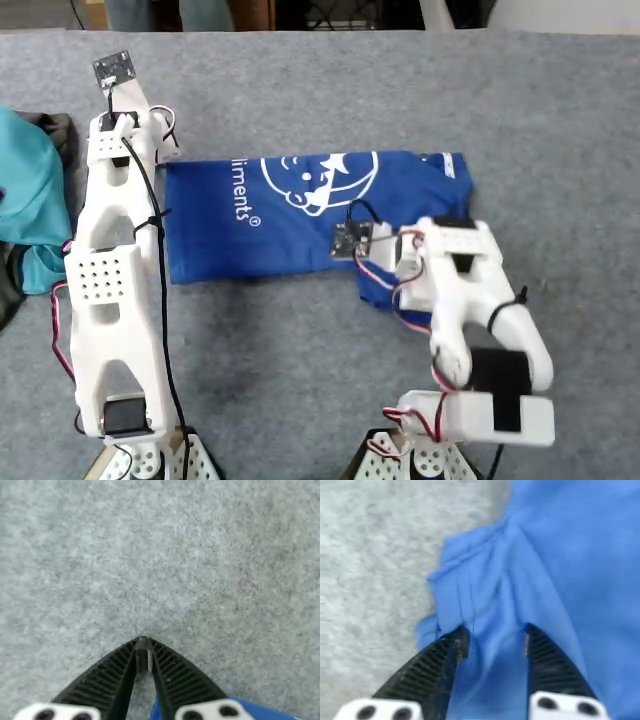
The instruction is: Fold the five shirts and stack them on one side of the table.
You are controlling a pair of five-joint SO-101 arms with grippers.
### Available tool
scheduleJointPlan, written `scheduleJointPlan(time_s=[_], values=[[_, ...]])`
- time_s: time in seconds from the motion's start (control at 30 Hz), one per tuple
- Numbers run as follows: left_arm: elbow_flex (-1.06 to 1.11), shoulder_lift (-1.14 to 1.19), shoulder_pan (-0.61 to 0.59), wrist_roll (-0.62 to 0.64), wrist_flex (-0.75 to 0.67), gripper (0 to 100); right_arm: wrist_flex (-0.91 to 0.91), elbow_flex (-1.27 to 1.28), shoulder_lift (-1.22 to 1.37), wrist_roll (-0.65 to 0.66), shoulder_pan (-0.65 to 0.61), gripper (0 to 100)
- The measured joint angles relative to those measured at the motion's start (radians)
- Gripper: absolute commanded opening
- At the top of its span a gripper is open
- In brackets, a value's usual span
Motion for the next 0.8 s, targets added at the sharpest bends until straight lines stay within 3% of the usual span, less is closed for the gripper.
scheduleJointPlan(time_s=[0.07,0.23,0.43,0.8], values=[[0.0,0.0,0.0,0.0,0.0,3,0.018,-0.069,0.043,0.0,0.003,0.8],[0.0,0.0,0.0,0.0,0.0,3,0.041,-0.17,0.123,-0.055,0.003,1.4],[0.0,0.0,0.0,0.0,0.0,3,0.255,-0.385,0.147,-0.068,-0.012,1.4],[0.0,0.0,0.0,0.0,0.0,3,0.667,-1.132,0.585,-0.031,-0.031,1.4]])
